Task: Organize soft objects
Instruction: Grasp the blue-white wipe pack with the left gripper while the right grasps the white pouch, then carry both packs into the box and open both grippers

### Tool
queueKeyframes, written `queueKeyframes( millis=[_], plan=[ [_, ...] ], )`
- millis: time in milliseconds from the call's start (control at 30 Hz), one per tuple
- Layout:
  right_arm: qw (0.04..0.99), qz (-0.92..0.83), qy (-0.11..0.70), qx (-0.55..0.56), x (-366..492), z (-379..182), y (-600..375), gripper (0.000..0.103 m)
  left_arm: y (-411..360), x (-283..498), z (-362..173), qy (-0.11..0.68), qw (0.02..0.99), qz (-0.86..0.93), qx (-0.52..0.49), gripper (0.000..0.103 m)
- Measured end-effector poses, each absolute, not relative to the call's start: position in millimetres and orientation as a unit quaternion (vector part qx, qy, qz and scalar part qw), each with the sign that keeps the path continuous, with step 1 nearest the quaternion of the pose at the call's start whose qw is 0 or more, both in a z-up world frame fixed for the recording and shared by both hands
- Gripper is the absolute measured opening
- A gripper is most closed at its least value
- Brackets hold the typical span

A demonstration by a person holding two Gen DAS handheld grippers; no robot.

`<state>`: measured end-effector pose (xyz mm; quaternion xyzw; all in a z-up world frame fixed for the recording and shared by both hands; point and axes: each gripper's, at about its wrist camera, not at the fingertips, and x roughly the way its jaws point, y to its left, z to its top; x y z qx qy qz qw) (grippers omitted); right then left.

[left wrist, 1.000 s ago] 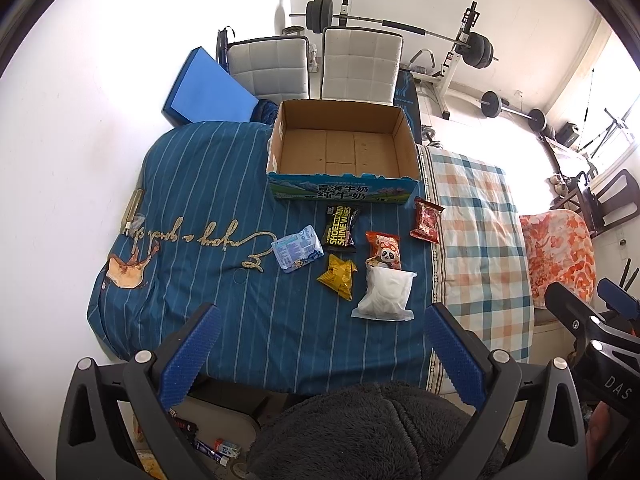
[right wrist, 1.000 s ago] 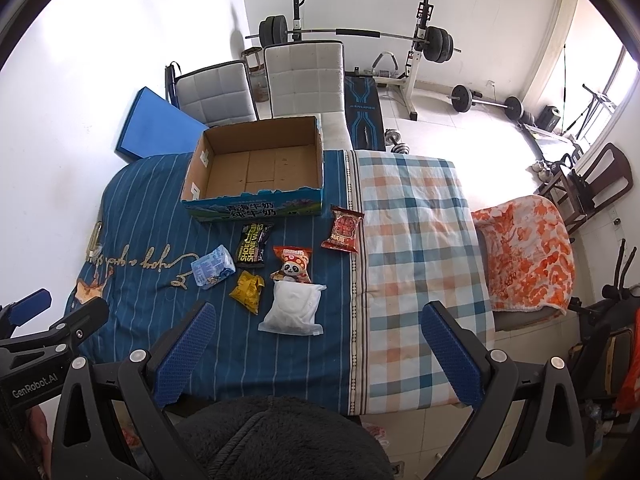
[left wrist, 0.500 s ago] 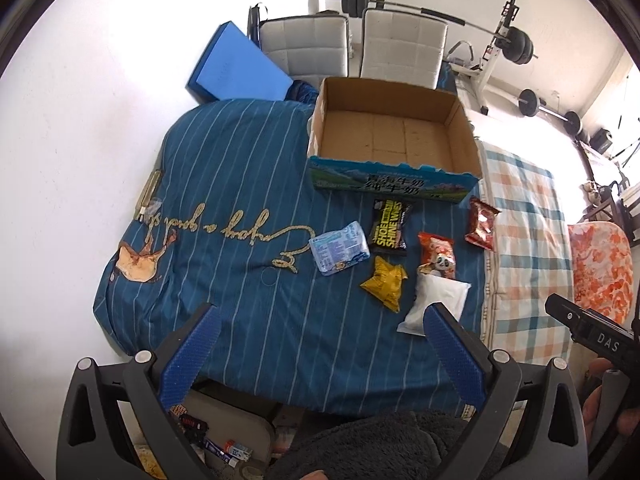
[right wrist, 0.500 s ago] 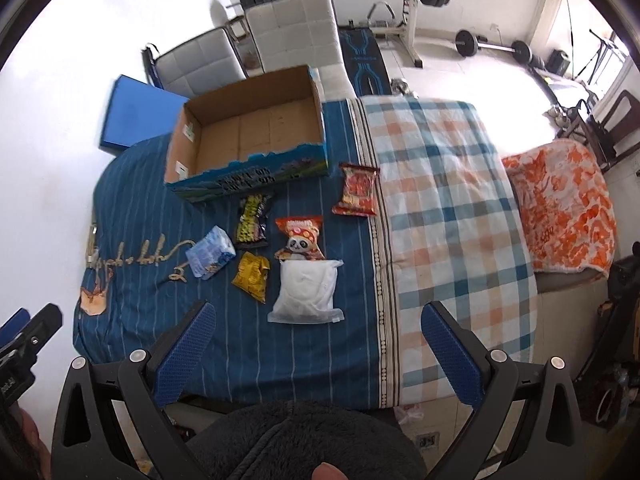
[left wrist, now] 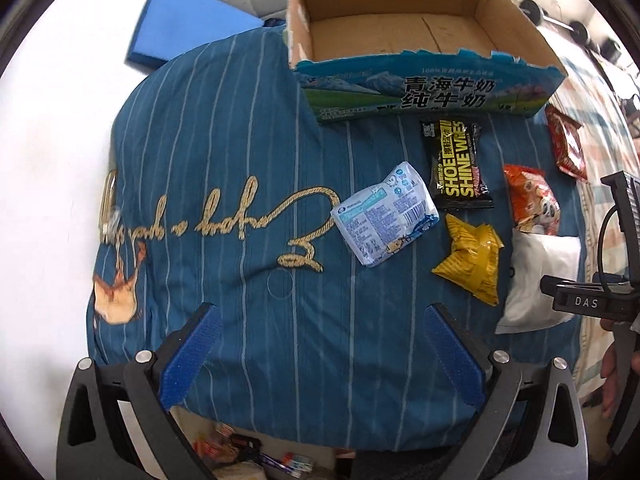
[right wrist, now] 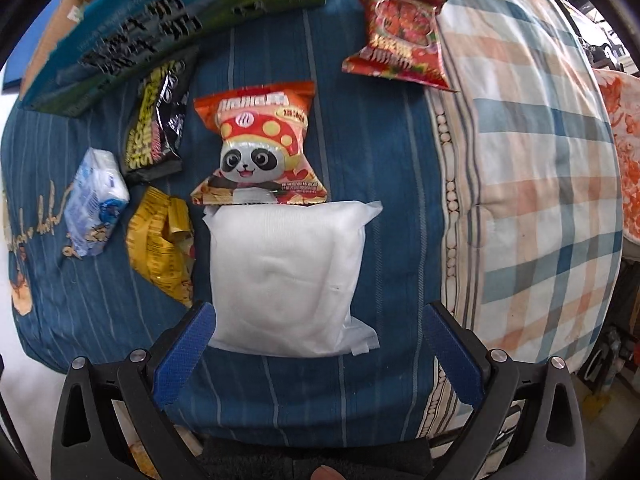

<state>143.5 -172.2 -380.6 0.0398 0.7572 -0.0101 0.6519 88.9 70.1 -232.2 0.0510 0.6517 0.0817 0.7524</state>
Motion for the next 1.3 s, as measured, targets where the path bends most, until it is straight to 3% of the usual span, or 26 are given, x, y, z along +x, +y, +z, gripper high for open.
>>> queueKeyframes(
  millis=[367,500,533,600,667,767,1000,1300],
  plan=[
    [0.604,0.016,0.796,0.034,147.3,-442.8,-134.3,0.103,50.6,161.6,-313.5,0.659,0.718,-0.061,0.218,0.103],
    [0.598,0.011,0.801,0.035,145.6,-450.1,-138.4,0.088,37.2,173.6,-343.3,0.674,0.679,-0.126,0.262,0.103],
    [0.594,0.014,0.803,0.041,146.2,-451.3,-140.3,0.087,35.7,176.4,-352.6,0.681,0.666,-0.133,0.272,0.101],
    [0.59,0.018,0.806,0.046,146.5,-450.6,-143.7,0.085,35.9,182.9,-369.5,0.694,0.648,-0.144,0.279,0.08],
    [0.585,0.021,0.81,0.039,146.3,-451.8,-143.3,0.084,43.1,188.2,-379.6,0.711,0.637,-0.15,0.257,0.063],
    [0.581,0.022,0.813,0.039,148.9,-448.9,-150.1,0.084,61.0,192.7,-380.6,0.738,0.635,-0.14,0.182,0.057],
    [0.584,0.01,0.81,0.059,149.9,-446.1,-160.8,0.086,123.5,155.4,-373.3,0.791,0.609,-0.036,-0.038,0.056],
    [0.584,-0.002,0.811,0.03,150.4,-443.2,-142.5,0.086,157.6,96.1,-381.3,0.777,0.625,0.008,-0.069,0.056]
  ],
)
